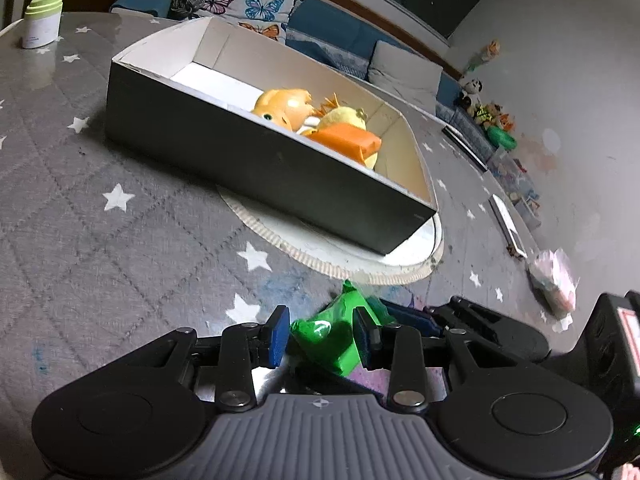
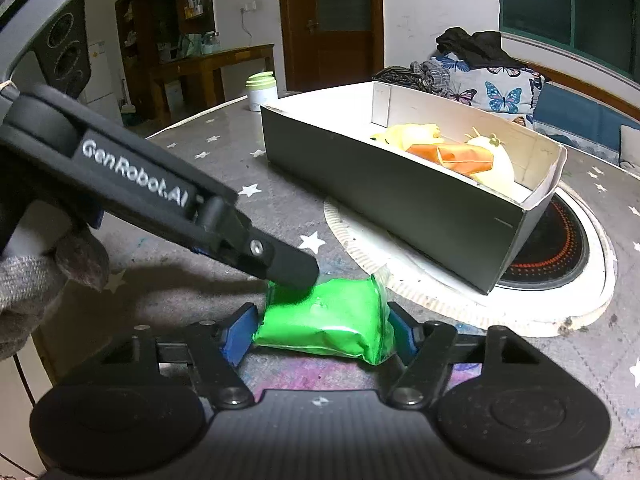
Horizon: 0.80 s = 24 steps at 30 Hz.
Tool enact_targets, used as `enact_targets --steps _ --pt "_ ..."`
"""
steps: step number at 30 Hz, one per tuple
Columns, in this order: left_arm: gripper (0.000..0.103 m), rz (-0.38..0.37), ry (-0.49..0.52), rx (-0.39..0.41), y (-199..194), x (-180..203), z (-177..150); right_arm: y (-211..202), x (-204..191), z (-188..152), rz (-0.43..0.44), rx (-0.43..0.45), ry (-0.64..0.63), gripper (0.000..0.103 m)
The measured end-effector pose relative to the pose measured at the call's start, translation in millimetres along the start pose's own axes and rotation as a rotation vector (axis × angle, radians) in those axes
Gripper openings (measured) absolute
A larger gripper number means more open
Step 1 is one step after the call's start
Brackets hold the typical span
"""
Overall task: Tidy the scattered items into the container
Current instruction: 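Close both grippers on the green packet and lift it, then lower the green packet into the white box and open both grippers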
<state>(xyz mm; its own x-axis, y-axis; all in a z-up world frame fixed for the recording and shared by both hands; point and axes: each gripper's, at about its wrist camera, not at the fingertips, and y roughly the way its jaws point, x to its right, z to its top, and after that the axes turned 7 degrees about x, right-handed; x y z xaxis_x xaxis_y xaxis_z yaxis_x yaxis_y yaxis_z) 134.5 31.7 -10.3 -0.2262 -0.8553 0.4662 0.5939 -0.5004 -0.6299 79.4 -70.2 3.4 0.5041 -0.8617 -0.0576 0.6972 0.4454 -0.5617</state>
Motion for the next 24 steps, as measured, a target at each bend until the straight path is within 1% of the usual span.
enact_targets --steps 4,7,15,19,24 --pt "0.037 -0.004 -0.003 0.003 -5.4 0.3 -2.6 -1.7 -1.7 2.2 0.011 0.001 -0.007 0.067" --pt "0.037 -0.004 0.006 0.022 -13.1 2.6 -1.0 -6.1 -3.6 6.2 0.013 0.016 -0.02 0.065" --pt "0.037 0.007 0.009 0.087 -32.5 7.5 14.9 -11.7 -8.3 26.5 0.022 0.06 -0.061 0.064" --pt "0.037 0.018 0.016 0.14 -39.6 9.8 34.3 -11.1 -9.2 43.3 0.024 0.093 -0.095 0.064" --pt "0.037 0.035 0.028 0.206 -37.5 11.3 70.2 -0.1 -1.6 77.1 0.017 0.155 -0.121 0.063"
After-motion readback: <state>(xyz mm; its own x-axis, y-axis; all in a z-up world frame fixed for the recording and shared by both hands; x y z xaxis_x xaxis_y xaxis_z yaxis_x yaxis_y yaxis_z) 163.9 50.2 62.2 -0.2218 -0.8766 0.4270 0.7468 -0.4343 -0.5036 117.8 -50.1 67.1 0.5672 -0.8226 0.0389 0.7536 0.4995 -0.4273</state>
